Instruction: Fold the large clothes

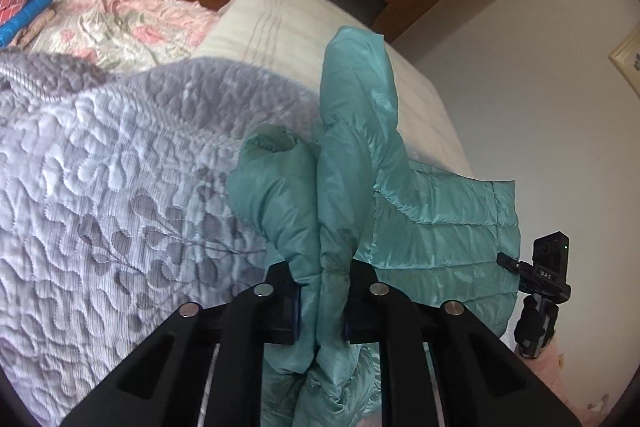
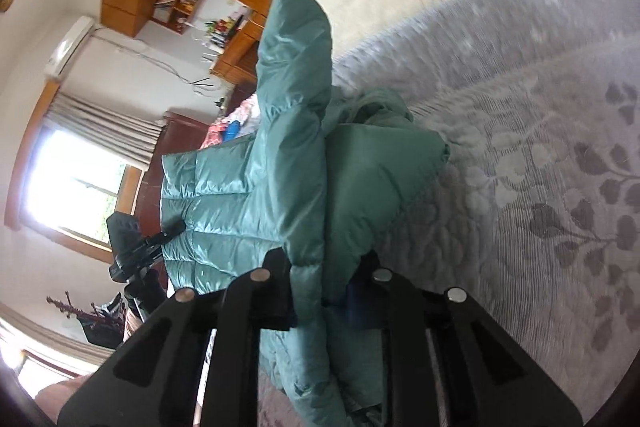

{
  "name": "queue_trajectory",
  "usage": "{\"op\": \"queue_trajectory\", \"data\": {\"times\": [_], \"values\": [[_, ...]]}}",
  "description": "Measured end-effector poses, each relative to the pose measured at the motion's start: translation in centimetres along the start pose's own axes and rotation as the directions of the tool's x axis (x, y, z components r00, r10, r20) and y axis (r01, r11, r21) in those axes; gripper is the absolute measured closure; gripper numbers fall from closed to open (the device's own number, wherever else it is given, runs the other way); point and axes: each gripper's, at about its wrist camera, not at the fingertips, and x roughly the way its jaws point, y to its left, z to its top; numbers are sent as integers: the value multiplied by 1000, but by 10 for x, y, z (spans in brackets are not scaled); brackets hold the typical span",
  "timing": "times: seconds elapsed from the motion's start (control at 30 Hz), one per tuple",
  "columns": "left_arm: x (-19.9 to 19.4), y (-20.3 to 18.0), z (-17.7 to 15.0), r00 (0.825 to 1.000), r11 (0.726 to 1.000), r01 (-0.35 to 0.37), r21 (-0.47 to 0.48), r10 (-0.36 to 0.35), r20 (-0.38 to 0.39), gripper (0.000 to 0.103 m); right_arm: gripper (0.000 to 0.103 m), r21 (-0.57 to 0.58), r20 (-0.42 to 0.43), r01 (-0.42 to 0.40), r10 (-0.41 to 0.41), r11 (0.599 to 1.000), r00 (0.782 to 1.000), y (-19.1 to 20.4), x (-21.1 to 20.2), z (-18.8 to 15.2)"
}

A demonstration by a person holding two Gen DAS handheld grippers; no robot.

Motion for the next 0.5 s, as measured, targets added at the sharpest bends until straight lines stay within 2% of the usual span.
{"op": "queue_trajectory", "data": {"times": [0.23, 0.37, 0.5], "values": [[-69, -45, -25, 999, 997, 25, 72, -27, 38, 89, 88, -51, 42, -9, 11, 999, 999, 49, -64, -38], [-104, -60, -55, 998, 994, 22, 103, -27, 52, 89, 88, -58, 52, -15, 18, 998, 999, 64, -93, -68], [-129, -67, -86, 999, 994, 10, 110, -15, 47, 89, 88, -58, 34, -3, 5, 998, 999, 72, -105, -105]]}}
